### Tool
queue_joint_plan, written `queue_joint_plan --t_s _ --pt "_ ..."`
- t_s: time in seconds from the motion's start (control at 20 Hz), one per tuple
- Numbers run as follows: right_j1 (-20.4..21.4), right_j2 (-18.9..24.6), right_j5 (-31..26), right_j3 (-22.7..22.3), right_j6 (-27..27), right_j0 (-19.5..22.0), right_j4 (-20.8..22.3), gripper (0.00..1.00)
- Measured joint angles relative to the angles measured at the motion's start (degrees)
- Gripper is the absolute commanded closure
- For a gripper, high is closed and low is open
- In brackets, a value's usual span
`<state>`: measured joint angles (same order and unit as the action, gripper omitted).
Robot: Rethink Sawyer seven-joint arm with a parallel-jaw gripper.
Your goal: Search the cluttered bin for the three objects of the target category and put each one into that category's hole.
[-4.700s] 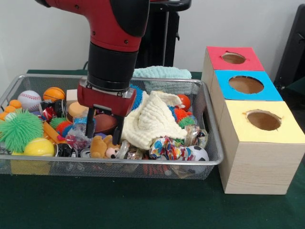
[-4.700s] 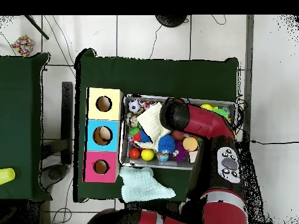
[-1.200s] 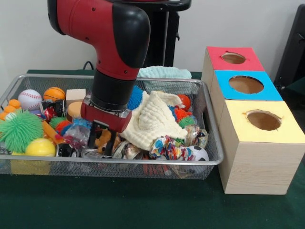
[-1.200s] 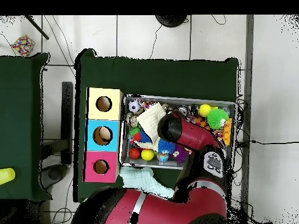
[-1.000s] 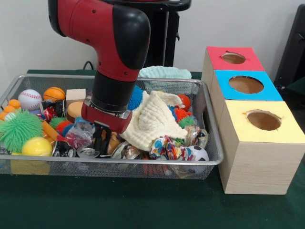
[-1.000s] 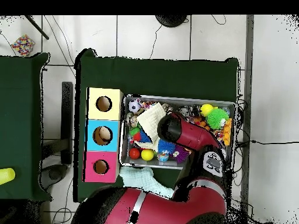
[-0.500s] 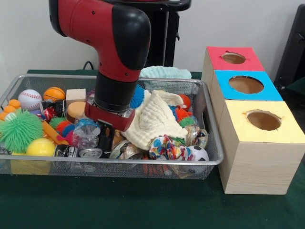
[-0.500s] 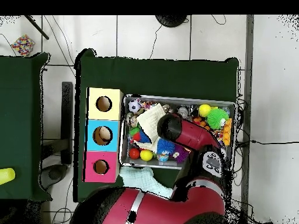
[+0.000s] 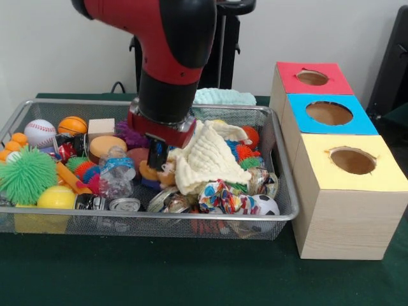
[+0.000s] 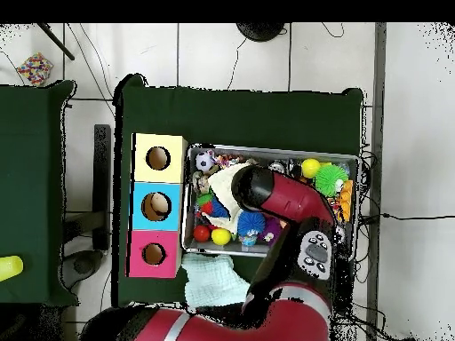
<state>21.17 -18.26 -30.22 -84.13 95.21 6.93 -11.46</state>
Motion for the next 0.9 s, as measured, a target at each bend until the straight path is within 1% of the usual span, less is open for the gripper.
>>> queue_joint_plan --t_s 0.4,0.5,0.55,0.75,0.9 --pt "5.95 -4.23 -13.87 0.86 0.00 -4.49 0.07 1.00" --pt "7.04 -5.01 -15.43 1.29 0.00 -5.05 0.07 1.00" --pt "8.33 -6.07 -16.55 1.90 0.00 -5.67 0.08 1.00" --pt "10.04 -7.59 -16.84 3.14 0.00 -6.32 0.06 1.00" --pt "11.73 -9.09 -16.84 5.22 0.00 -6.44 -0.08 1.00"
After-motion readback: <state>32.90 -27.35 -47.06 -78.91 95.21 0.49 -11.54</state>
